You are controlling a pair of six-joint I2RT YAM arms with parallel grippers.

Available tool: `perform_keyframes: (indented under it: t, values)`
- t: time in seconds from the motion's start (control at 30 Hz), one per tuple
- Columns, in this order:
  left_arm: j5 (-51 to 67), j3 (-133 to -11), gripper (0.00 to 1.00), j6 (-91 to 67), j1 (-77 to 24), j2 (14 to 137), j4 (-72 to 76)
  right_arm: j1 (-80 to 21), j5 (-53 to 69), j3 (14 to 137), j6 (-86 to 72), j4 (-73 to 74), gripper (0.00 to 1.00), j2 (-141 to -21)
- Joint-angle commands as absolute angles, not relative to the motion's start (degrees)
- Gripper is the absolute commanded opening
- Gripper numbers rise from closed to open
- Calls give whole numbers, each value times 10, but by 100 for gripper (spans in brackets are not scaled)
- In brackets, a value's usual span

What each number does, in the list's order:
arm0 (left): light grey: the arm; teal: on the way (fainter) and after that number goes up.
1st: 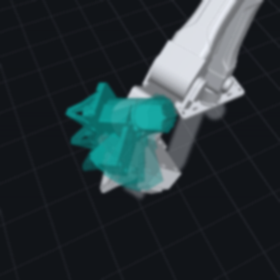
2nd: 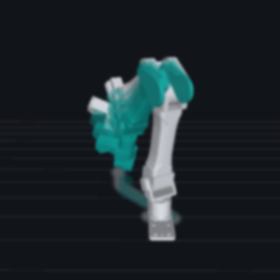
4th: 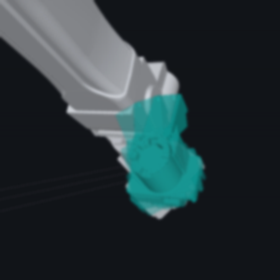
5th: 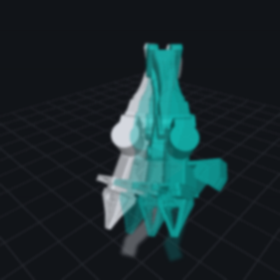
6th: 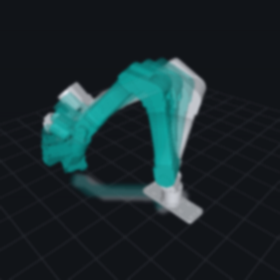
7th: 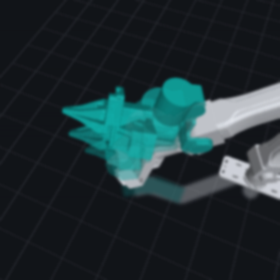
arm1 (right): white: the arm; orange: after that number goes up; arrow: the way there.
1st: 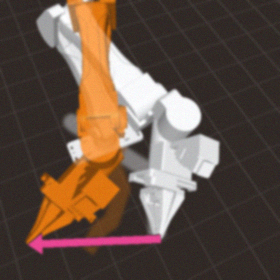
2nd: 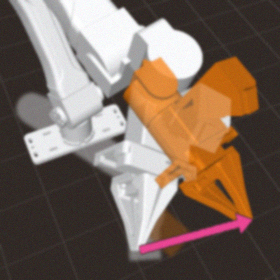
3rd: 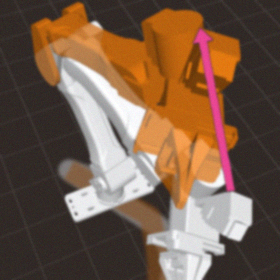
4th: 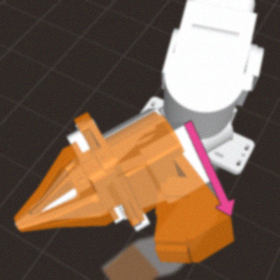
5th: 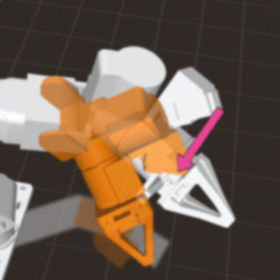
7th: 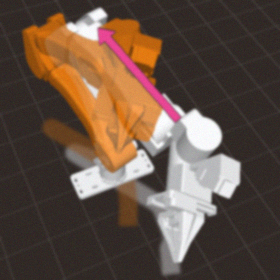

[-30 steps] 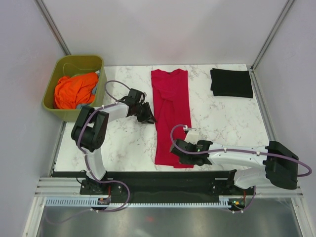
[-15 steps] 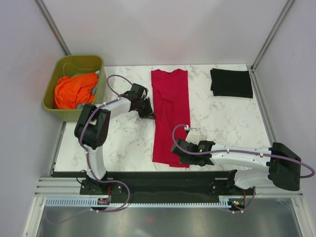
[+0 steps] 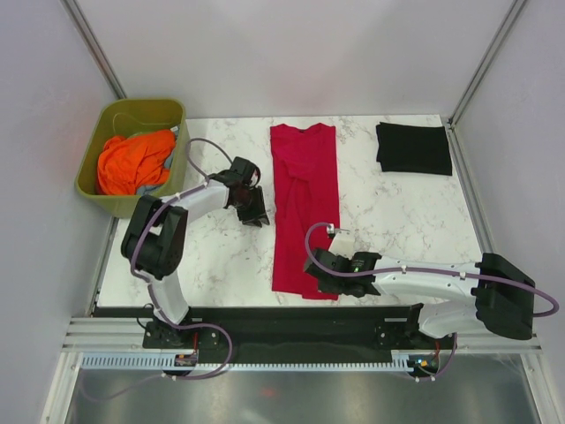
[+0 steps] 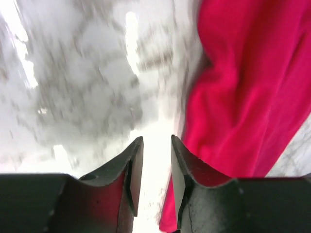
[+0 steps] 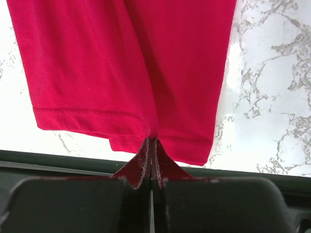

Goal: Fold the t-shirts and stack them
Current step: Fold the tshirt

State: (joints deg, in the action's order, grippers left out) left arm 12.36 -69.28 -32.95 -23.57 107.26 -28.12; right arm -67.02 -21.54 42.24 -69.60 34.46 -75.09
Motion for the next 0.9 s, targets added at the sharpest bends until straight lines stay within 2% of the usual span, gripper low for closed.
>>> perform_keyframes:
  t: [0.0,0.07,0.17,0.4,0.67,0.87]
  values:
    - [119,-643,36,-315,-280,969,-295,-674,-216,425,-693,331,0,-752]
    - [140,-600,29,-329,-296,942,-287,-674,-215,425,-693,330,0,-751]
    - [139,-547,25,-353,-339,895,-274,-674,-215,423,-691,329,0,-748]
    - [94,-496,23,-423,-430,855,-273,-674,-213,422,-688,322,0,-747]
    - [62,-484,28,-484,-475,883,-265,-678,-212,415,-689,314,0,-744]
    - [47,-474,27,-497,-483,916,-263,-683,-211,405,-693,308,0,-735]
